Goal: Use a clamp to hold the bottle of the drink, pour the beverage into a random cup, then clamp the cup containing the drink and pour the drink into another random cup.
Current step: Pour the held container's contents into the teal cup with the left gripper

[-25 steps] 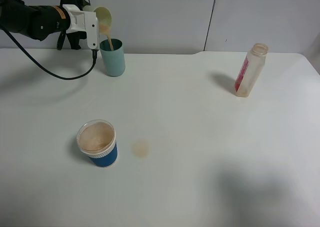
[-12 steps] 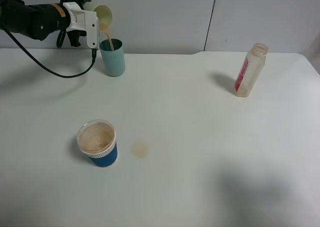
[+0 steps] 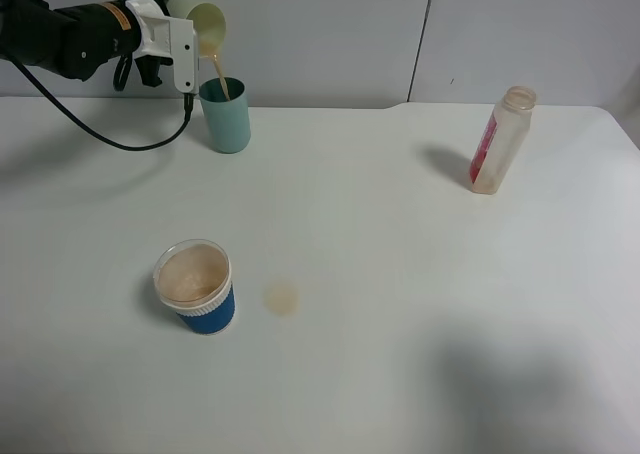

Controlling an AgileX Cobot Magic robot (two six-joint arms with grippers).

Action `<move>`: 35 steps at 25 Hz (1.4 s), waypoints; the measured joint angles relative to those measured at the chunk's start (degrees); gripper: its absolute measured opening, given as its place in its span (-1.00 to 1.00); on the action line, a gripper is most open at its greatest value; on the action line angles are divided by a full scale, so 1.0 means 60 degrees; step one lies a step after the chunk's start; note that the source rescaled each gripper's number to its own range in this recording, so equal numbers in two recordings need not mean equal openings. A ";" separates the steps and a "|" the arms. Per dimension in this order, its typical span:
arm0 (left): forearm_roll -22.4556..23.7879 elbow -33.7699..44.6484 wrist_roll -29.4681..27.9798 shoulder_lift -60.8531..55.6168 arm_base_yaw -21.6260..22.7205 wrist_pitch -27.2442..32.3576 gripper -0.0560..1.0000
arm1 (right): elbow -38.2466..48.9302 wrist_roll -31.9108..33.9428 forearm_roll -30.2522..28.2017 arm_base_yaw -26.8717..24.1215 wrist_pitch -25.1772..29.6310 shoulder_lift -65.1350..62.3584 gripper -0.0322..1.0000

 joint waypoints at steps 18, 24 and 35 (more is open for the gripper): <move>0.0000 0.0000 0.0957 0.0000 0.0000 -0.0283 -0.87 | 0.0000 0.0000 0.0000 0.0000 0.0000 0.0000 1.00; 0.0000 0.0000 0.1031 0.0000 0.0000 -0.0652 -0.87 | 0.0000 0.0000 0.0000 0.0000 0.0000 0.0000 1.00; -0.0013 0.0000 0.1031 0.0000 0.0000 -0.0673 -0.87 | 0.0000 0.0000 0.0000 0.0000 0.0000 0.0000 1.00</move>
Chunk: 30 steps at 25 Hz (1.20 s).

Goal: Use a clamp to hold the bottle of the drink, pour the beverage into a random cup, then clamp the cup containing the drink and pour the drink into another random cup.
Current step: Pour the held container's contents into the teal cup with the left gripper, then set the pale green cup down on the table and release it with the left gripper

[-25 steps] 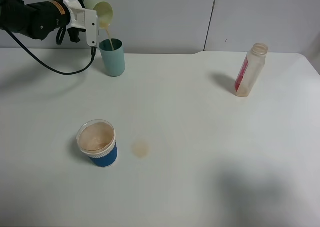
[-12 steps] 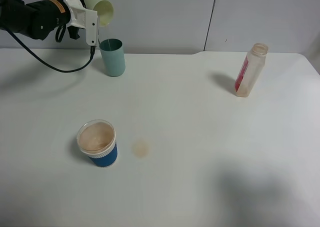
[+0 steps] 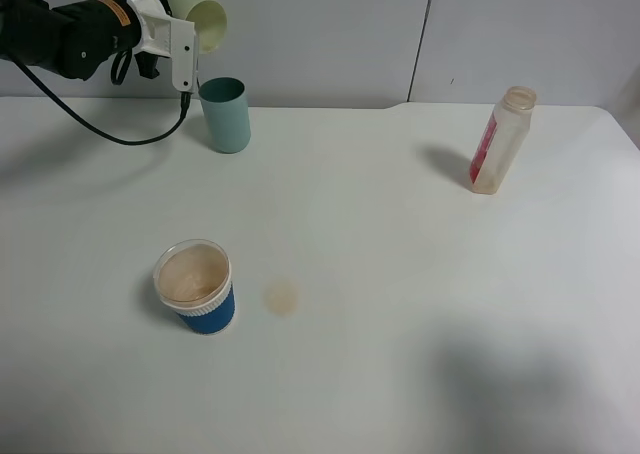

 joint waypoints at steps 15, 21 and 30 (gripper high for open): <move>-0.2352 0.0000 -0.4274 0.0000 0.0000 0.0037 -0.87 | 0.0000 0.0000 0.0000 0.0000 0.0000 0.0000 1.00; -0.2381 0.0000 -0.8380 0.0000 0.0000 0.0487 -0.87 | 0.0000 0.0000 0.0000 0.0000 0.0000 0.0000 1.00; -0.2398 0.0000 -1.0002 0.0000 0.0000 0.1768 -0.87 | 0.0000 0.0000 0.0000 0.0000 0.0000 0.0000 1.00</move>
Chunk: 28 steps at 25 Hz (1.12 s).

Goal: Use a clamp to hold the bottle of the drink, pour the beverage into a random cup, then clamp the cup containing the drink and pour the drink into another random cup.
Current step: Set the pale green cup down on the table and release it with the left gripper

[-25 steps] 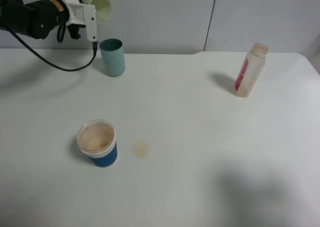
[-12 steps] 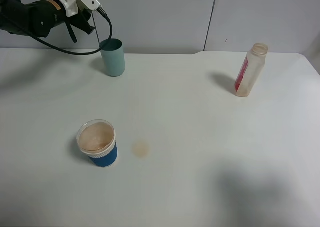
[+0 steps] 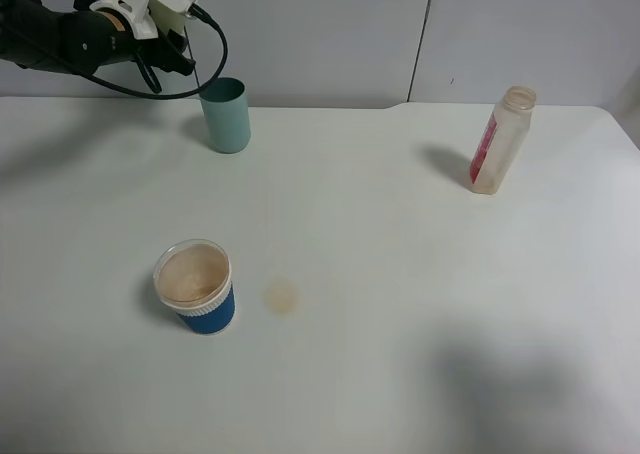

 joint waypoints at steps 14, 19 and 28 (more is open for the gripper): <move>0.1594 0.1175 -0.3563 0.0000 0.1228 -0.0705 -0.87 | 0.0000 0.0000 0.0000 0.0000 0.0000 0.0000 1.00; 0.3423 0.2506 -0.6141 0.0000 0.1865 -0.3342 -0.87 | 0.0000 0.0000 0.0000 0.0000 0.0000 0.0000 1.00; 0.3907 0.4008 -0.6899 -0.0008 0.2271 -0.5224 -0.87 | 0.0000 0.0000 0.0000 0.0000 0.0000 0.0000 1.00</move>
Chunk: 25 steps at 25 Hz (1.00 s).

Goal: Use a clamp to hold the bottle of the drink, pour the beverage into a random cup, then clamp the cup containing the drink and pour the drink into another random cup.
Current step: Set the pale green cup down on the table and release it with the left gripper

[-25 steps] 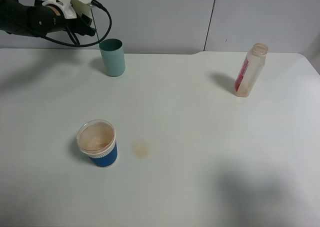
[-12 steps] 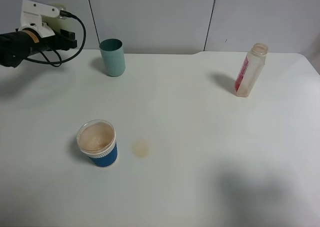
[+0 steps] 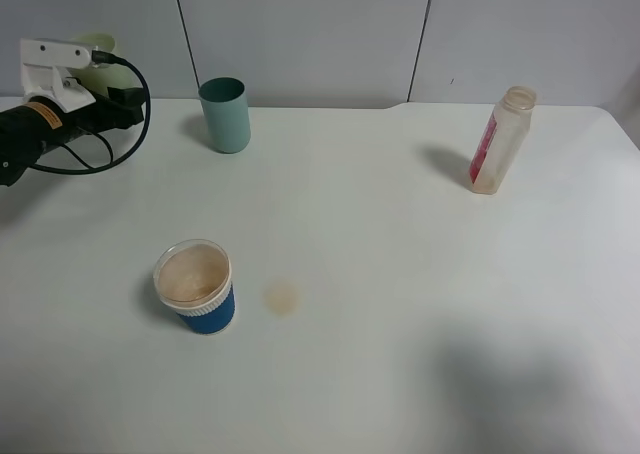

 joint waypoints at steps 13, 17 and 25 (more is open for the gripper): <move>-0.0420 0.1337 0.1410 -0.0008 0.0000 -0.0906 -0.87 | 0.0000 0.0000 0.0000 0.0000 0.0000 0.0000 1.00; -0.0516 0.1350 0.1478 0.0281 0.0000 -0.1336 -0.87 | 0.0000 0.0000 0.0000 0.0000 0.0000 0.0000 1.00; -0.0850 0.1371 0.2188 0.1246 0.0000 -0.1967 -0.87 | 0.0000 0.0000 0.0000 0.0000 0.0000 0.0000 1.00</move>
